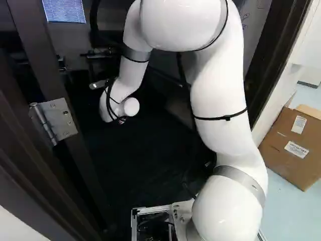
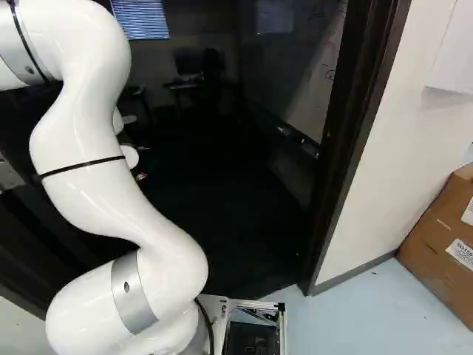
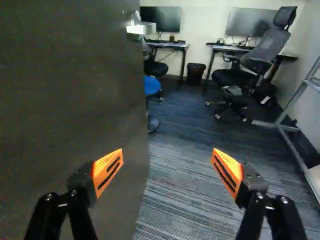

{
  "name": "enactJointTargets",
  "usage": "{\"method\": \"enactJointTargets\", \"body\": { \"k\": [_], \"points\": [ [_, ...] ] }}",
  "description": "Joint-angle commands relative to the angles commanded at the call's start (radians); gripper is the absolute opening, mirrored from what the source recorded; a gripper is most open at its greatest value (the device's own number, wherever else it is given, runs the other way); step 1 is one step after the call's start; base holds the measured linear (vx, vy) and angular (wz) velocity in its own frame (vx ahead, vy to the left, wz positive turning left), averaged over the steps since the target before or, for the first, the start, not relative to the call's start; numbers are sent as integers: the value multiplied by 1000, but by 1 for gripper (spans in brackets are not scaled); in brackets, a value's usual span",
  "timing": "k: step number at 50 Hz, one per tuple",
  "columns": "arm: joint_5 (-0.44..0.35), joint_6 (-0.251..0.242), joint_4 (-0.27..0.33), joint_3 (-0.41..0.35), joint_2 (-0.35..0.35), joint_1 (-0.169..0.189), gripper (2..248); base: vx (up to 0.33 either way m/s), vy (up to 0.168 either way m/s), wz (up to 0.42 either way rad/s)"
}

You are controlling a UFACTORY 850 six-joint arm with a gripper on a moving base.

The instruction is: Open the door and move inside

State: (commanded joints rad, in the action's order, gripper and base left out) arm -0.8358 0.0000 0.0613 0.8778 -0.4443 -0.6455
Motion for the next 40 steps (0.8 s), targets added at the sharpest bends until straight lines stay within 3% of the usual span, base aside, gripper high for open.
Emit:
{"method": "enactJointTargets", "body": {
  "k": [24, 40],
  "points": [
    [-1, 0, -1, -28, 24, 22, 247, 0, 0, 0],
    [-3, 0, -4, -71, 63, 57, 247, 0, 0, 0]
  ]
}}
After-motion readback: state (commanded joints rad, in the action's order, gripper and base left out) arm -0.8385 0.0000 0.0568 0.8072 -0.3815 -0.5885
